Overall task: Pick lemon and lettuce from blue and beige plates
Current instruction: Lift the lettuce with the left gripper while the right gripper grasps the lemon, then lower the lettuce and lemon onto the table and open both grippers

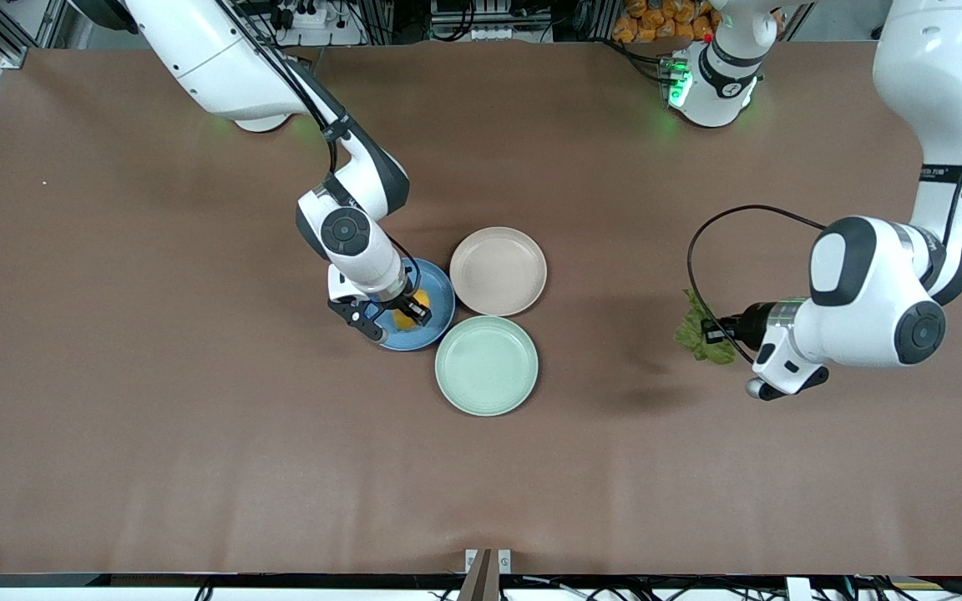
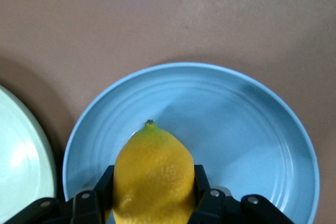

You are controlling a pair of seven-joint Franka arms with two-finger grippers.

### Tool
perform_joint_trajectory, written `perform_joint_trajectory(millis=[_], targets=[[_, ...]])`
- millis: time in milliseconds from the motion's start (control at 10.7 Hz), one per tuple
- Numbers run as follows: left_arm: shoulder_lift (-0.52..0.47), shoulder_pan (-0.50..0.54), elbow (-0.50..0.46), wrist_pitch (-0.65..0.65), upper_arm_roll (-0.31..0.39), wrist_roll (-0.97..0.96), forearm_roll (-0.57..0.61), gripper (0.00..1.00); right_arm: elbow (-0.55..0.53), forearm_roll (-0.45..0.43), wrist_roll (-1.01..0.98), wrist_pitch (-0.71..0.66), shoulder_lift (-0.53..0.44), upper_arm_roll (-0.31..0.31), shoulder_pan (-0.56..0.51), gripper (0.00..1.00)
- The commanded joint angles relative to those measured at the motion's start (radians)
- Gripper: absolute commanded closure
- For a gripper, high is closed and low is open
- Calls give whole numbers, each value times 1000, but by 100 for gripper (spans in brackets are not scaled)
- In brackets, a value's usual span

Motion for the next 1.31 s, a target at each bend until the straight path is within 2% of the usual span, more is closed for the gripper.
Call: perform_joint_trajectory(millis=[0, 187, 467, 653, 747, 933, 1120, 1213], targets=[[70, 8, 4, 35, -11, 8, 10, 100, 43, -27, 13, -57, -25, 8, -27, 100], [102, 23, 1, 52, -13, 8, 16, 100, 88, -23, -82, -209, -78, 25, -79, 100], [110, 29, -9, 54, -11, 9, 18, 100, 89, -6, -307, -315, -160, 31, -194, 100], [113, 45, -17, 54, -11, 9, 19, 96, 89, 22, -525, -379, -195, 25, -289, 100], [113, 43, -17, 52, -11, 9, 18, 74, 88, 26, -620, -389, -203, 20, -344, 100], [115, 40, -17, 52, -11, 8, 18, 54, 80, 26, -856, -403, -202, 3, -451, 100], [110, 40, -9, 52, -11, 6, 27, 43, 77, 26, -1002, -398, -194, -53, -478, 100], [104, 39, -6, 52, -11, 6, 40, 23, 63, 26, -1045, -383, -189, -73, -482, 100]])
